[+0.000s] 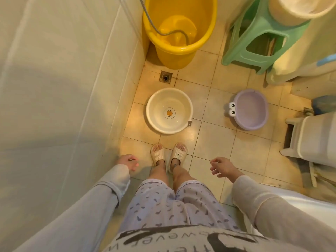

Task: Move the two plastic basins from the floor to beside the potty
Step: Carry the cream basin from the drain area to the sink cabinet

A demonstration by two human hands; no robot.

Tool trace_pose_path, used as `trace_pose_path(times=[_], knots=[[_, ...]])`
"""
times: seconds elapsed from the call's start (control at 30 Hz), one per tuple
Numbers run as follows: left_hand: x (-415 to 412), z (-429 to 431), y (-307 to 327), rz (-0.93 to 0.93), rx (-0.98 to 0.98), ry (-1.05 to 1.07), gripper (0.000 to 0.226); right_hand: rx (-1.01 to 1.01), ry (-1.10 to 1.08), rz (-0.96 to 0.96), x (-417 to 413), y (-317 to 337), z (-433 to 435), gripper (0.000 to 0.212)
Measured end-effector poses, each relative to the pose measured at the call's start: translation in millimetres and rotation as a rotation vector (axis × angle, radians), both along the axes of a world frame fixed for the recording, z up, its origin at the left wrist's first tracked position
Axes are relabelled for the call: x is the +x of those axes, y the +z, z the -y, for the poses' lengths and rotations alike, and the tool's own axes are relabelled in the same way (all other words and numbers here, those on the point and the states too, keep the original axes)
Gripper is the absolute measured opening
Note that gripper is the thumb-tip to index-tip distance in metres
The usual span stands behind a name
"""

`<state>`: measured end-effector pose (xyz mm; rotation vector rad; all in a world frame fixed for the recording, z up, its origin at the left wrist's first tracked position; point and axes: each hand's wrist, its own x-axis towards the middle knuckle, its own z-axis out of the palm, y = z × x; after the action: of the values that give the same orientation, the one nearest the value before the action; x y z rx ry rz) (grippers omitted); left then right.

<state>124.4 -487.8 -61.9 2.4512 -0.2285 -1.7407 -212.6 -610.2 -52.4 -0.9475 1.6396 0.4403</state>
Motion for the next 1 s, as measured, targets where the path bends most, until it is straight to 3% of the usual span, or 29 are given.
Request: trace_pose_path(times=[0.33, 0.47, 0.63, 0.83, 1.0], knots=[[10, 71, -44, -0.009, 0.038, -0.137, 0.007, -0.028, -0.039, 0.050, 34, -38, 65, 0.025], [14, 99, -94, 0.033, -0.005, -0.120, 0.021, -0.028, -0.111, 0.065, 45, -79, 94, 0.028], [32, 135, -186, 0.126, -0.012, -0.051, 0.029, -0.022, -0.266, 0.044, 54, -175, 130, 0.032], [46, 179, -321, 0.222, -0.017, -0.060, 0.031, 0.000, -0.279, -0.003, 69, -329, 169, 0.035], [56, 205, -423, 0.263, -0.038, -0.045, 0.035, -0.109, -0.232, -0.038, 90, -442, 204, 0.062]])
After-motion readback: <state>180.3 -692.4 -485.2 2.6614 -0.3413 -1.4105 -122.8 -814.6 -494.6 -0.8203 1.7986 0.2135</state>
